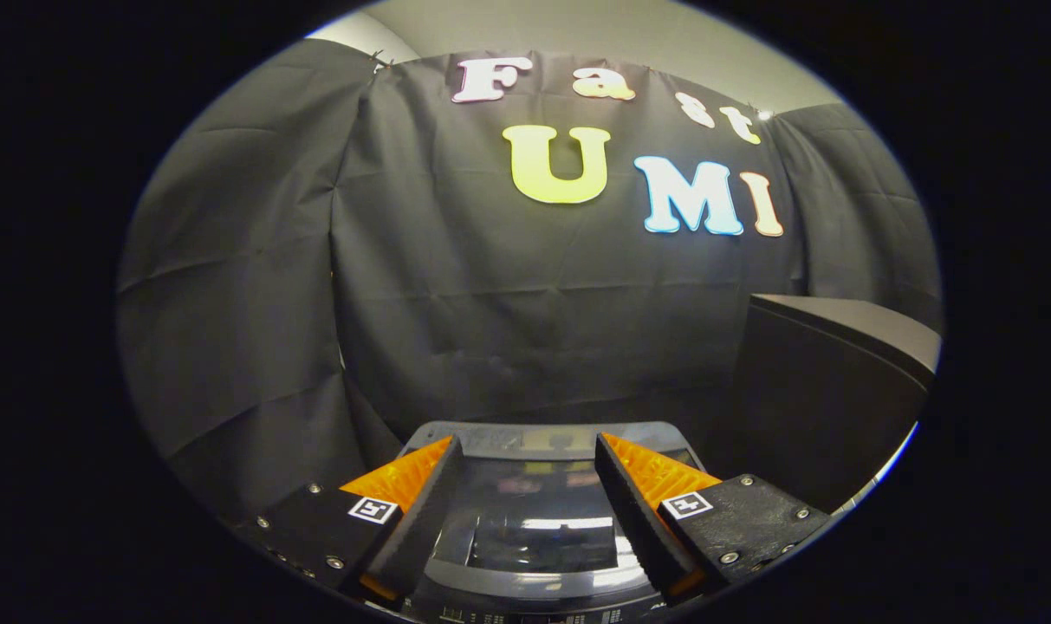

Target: Put the clothes into the washing machine and then close the washing machine lid.

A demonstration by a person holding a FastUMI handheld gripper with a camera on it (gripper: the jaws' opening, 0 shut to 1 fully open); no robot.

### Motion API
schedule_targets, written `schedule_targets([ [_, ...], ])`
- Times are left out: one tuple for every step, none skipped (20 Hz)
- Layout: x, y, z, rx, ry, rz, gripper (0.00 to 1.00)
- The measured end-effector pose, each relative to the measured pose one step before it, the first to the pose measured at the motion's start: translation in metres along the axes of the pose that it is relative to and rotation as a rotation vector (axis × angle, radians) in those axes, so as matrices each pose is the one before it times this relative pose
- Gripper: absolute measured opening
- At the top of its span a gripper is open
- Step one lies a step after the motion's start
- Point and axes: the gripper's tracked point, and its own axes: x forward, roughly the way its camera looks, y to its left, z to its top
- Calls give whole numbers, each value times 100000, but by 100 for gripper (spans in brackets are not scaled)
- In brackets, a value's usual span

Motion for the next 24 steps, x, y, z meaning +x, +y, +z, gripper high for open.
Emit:
schedule_targets([
  [-296, 29, -201, 335, 34, 419, 95],
  [-235, 47, 152, 108, -316, 417, 95],
  [-337, 43, 133, -159, -326, 439, 95],
  [-244, 23, 305, -271, -495, 505, 95],
  [-387, 40, 258, -315, -630, 632, 95],
  [-488, 30, 511, -271, -944, 706, 95],
  [-480, -86, 521, -336, -789, 615, 95],
  [-609, -171, 695, -713, -980, 622, 95],
  [-710, -362, 739, -682, -966, 239, 95],
  [-791, -399, 806, -342, -1324, 660, 95],
  [-793, -425, 801, -261, -1247, 563, 95],
  [-828, -577, 838, -386, -1074, 363, 95],
  [-830, -811, 829, 251, -1166, 123, 95],
  [-835, -935, 879, 605, -1144, -142, 95],
  [-819, -999, 686, 653, -849, -371, 95],
  [-847, -1074, 718, -414, -738, -726, 95],
  [-831, -856, 609, -741, -974, 234, 95],
  [-883, -841, 679, -1194, -855, 214, 95],
  [-990, -946, 438, -978, -950, 523, 95],
  [-963, -1092, 480, -331, -783, 108, 95],
  [-812, -1055, 314, 501, -799, 105, 95],
  [-914, -1002, 284, 700, -326, -119, 95],
  [-796, -871, 90, 402, -11, -76, 95],
  [-890, -1052, 464, 43, -495, -556, 96],
])
